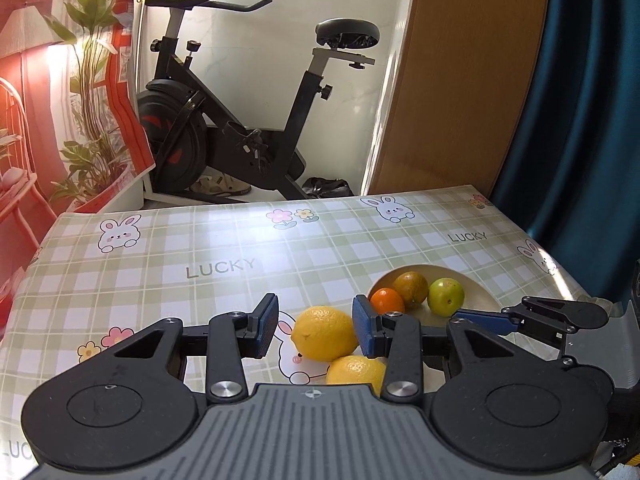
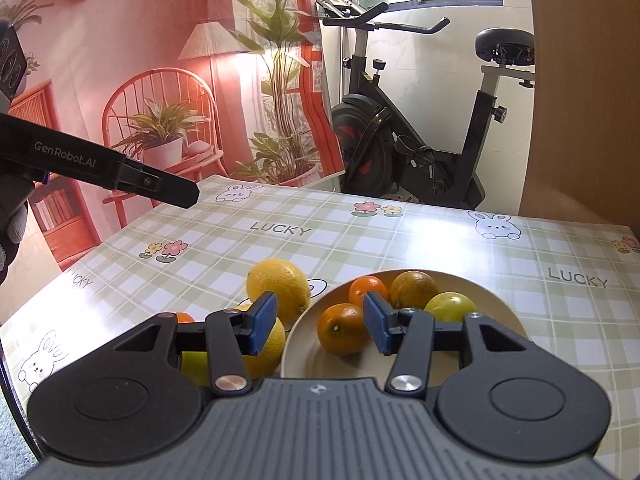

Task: Organize fruits
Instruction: 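Withdraw the left tool from the plate toward the lemons, then lower the left tool and close its fingers on a yellow lemon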

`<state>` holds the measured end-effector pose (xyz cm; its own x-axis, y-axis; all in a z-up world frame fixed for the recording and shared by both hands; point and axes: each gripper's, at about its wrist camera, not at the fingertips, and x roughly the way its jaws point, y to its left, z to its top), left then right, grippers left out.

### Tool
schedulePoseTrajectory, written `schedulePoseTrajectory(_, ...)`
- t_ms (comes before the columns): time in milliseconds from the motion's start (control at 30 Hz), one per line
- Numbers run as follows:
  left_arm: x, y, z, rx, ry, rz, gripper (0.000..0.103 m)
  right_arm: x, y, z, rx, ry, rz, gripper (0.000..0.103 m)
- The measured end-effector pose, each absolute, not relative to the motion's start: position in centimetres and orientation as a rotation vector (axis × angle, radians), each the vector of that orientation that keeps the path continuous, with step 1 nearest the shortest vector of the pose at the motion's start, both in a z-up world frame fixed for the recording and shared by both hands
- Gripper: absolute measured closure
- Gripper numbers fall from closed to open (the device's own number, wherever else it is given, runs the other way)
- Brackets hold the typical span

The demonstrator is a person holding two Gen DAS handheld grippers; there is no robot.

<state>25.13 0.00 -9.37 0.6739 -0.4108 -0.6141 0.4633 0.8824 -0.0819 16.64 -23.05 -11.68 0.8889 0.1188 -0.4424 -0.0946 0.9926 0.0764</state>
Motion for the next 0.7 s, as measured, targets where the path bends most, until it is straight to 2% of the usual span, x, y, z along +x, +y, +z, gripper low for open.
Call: schedulePoseTrajectory(700, 26.5, 0.3, -14.8, 0.035, 0.779, -0.532, 0.059, 18.9, -19.6, -15.3, -0.004, 0.573, 0.215, 0.052)
